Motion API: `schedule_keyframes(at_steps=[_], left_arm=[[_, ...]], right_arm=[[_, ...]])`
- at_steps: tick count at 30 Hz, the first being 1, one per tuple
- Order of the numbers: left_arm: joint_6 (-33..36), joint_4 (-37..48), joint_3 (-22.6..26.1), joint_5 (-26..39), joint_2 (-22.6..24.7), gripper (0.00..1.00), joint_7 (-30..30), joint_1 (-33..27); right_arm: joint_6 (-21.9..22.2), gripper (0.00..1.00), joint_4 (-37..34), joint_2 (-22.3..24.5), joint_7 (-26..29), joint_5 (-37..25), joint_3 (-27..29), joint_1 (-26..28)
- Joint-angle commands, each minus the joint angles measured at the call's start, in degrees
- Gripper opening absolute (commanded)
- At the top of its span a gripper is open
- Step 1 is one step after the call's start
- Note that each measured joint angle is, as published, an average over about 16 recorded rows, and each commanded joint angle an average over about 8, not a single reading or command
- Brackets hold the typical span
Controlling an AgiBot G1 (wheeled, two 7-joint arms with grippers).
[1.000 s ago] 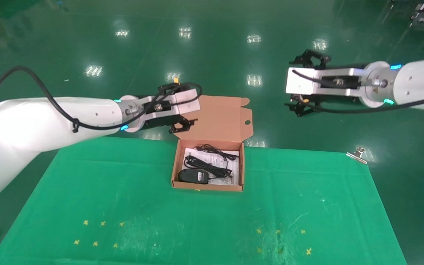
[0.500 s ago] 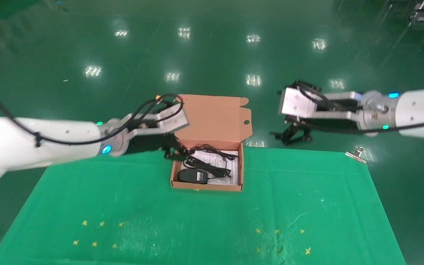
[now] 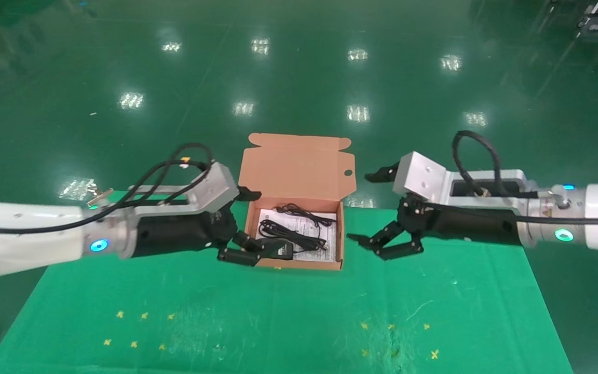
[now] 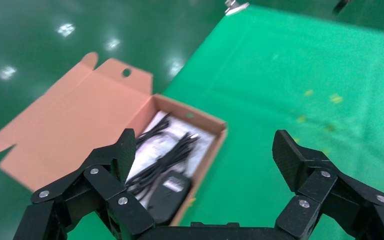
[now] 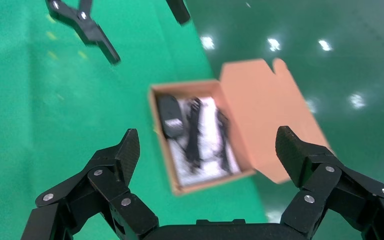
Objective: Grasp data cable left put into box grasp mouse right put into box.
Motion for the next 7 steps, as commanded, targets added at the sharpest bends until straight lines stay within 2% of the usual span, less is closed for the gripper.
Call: schedule_keyframes(at_steps=[1, 7], left_arm=[[1.9, -1.0, -1.8, -2.0, -1.2, 1.0, 0.2, 1.2], [6.1, -3.1, -5.7, -6.3, -3.8, 1.0, 0.5, 3.9]], right_arm=[[-1.6, 1.0, 0.6, 0.5, 0.2, 1.8, 1.9, -1.6], [-5.1, 1.0, 1.8, 1.7, 0.5, 5.7, 6.1, -5.1]])
